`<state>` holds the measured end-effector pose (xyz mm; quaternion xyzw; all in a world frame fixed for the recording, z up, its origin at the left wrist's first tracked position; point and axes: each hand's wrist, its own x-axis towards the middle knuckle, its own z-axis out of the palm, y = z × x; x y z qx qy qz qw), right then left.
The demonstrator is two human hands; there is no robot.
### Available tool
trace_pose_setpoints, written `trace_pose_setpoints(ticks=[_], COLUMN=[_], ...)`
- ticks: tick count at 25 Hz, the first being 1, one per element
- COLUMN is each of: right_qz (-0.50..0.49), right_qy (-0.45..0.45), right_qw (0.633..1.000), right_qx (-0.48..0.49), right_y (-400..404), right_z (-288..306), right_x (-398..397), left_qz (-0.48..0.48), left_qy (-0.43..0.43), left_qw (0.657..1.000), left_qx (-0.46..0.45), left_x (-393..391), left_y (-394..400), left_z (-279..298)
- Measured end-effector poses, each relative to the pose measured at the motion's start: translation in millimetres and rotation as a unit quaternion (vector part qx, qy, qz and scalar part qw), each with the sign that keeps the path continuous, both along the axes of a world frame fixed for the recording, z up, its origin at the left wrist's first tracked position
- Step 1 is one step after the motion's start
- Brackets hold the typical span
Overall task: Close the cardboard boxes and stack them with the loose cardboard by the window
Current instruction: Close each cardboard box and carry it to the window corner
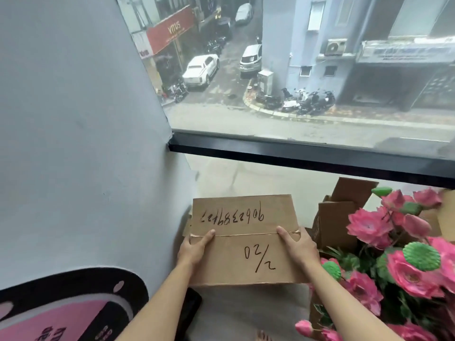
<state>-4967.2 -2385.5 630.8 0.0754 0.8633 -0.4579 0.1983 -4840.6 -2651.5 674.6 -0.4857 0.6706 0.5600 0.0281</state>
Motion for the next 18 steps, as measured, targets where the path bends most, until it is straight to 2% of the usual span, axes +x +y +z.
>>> trace_pose_setpoints(ticks=[7, 12, 18], right_qz=[-0.003, -0.045, -0.072], right_qy=[-0.081, -0.131, -0.167], right_qw=[0.997, 0.990, 0.983], right_qx=[0.004, -0.007, -0.008], right_y=[-79, -126, -174], right_z=[-75, -130, -197], right_x=[-74, -110, -129], left_qz=[-0.058, -0.115, -0.127], left_qy=[-0.039, -0.078, -0.126], left_qw=[0.997, 0.990, 0.983], left_qx=[-0.042, -0.033, -0.025], left_x=[-101, -164, -193], left_y=[-93, -154, -199], left_z=[-65, -129, -206])
